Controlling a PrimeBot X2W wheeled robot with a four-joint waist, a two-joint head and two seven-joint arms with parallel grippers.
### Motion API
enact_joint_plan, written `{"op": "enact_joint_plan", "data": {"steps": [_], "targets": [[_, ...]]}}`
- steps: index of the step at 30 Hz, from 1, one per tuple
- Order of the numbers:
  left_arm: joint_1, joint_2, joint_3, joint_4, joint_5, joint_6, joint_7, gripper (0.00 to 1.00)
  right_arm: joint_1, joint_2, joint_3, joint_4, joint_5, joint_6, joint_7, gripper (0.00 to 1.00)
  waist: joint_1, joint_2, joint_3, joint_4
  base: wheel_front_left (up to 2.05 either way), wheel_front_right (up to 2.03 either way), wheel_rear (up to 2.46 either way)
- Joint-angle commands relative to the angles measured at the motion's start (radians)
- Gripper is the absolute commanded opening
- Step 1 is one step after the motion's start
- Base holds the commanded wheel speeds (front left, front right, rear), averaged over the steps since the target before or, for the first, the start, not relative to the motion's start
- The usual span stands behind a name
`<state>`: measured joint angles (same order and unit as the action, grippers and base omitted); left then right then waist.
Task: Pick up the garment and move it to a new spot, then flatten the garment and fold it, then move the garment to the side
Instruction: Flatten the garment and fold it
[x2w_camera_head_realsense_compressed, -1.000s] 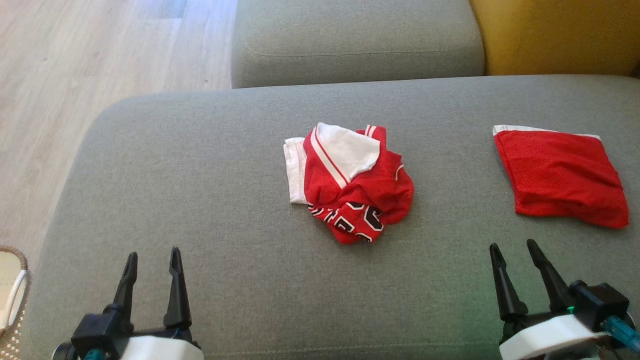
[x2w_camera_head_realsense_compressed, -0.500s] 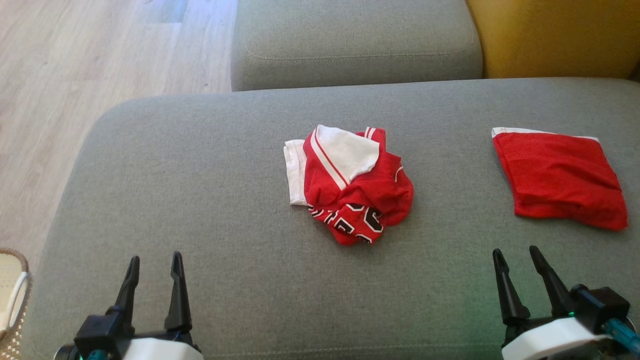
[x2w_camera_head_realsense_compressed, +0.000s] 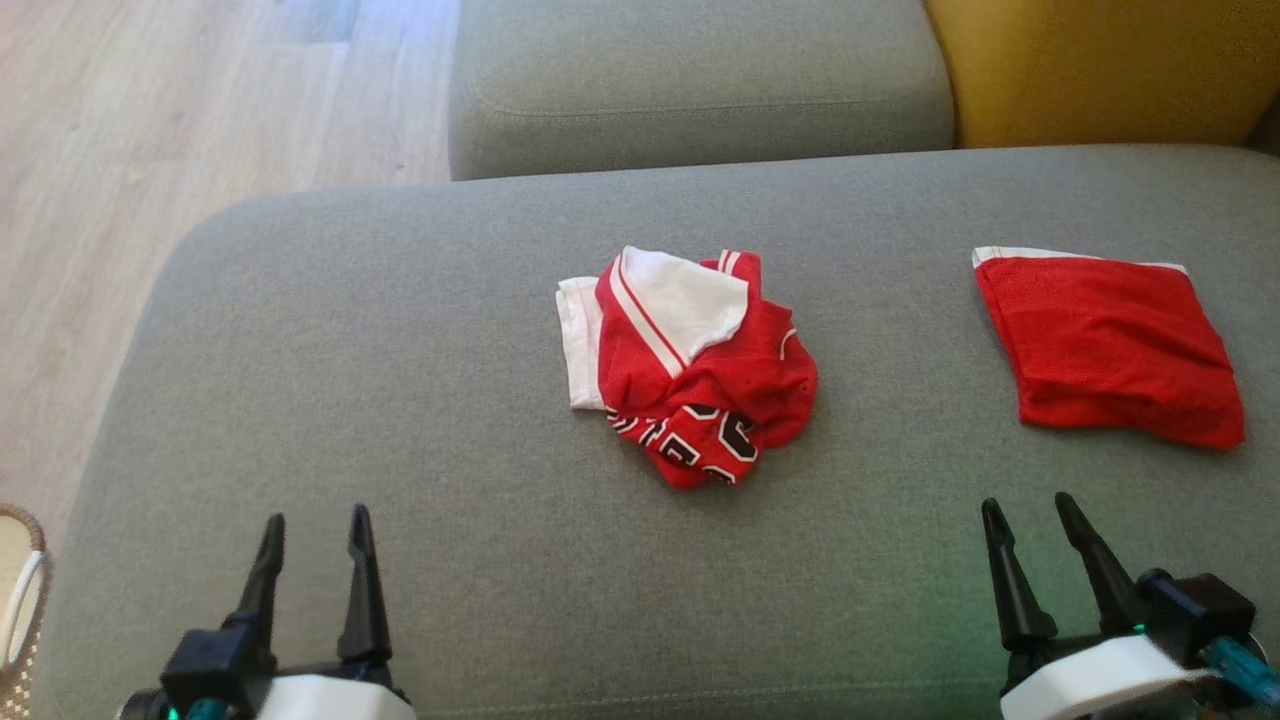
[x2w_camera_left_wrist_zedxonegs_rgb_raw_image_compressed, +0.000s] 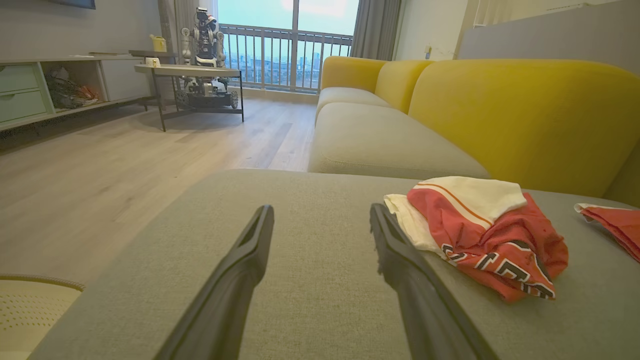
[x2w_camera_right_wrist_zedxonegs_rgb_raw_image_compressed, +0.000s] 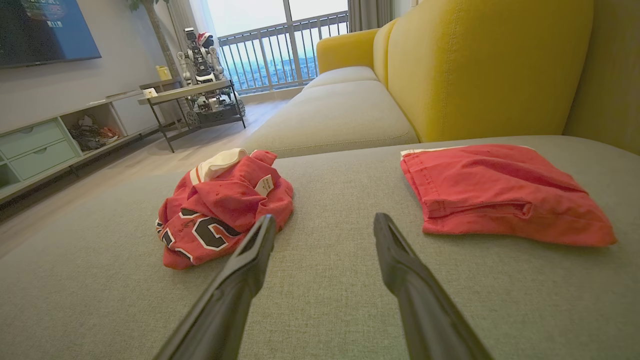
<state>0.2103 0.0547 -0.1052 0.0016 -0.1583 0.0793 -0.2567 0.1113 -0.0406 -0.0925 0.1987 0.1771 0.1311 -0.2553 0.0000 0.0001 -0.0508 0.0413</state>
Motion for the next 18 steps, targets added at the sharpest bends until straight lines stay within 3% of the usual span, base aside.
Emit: {"op": "enact_joint_plan", "data": {"steps": [1,9,18], "targets": [[-0.054,-0.004,0.023,-0.027,0.005,0.004,-0.005,1.0,-0.05,-0.01,0.024,-0.032,0.0,0.0,-0.006,1.0,0.0,-0.0001,0.002,-0.004,0.0,0.0,0.0],[-0.159,-0.004,-0.024,0.044,0.007,-0.028,-0.005,1.0,-0.066,-0.01,0.045,-0.044,-0.012,0.0,-0.006,1.0,0.0,-0.0001,0.046,-0.046,0.0,0.0,0.0],[-0.443,-0.004,-0.19,0.19,0.019,-0.096,-0.005,1.0,-0.147,-0.01,0.033,-0.084,-0.03,0.0,-0.006,1.0,0.0,-0.0001,0.192,-0.107,0.0,0.0,0.0]]}}
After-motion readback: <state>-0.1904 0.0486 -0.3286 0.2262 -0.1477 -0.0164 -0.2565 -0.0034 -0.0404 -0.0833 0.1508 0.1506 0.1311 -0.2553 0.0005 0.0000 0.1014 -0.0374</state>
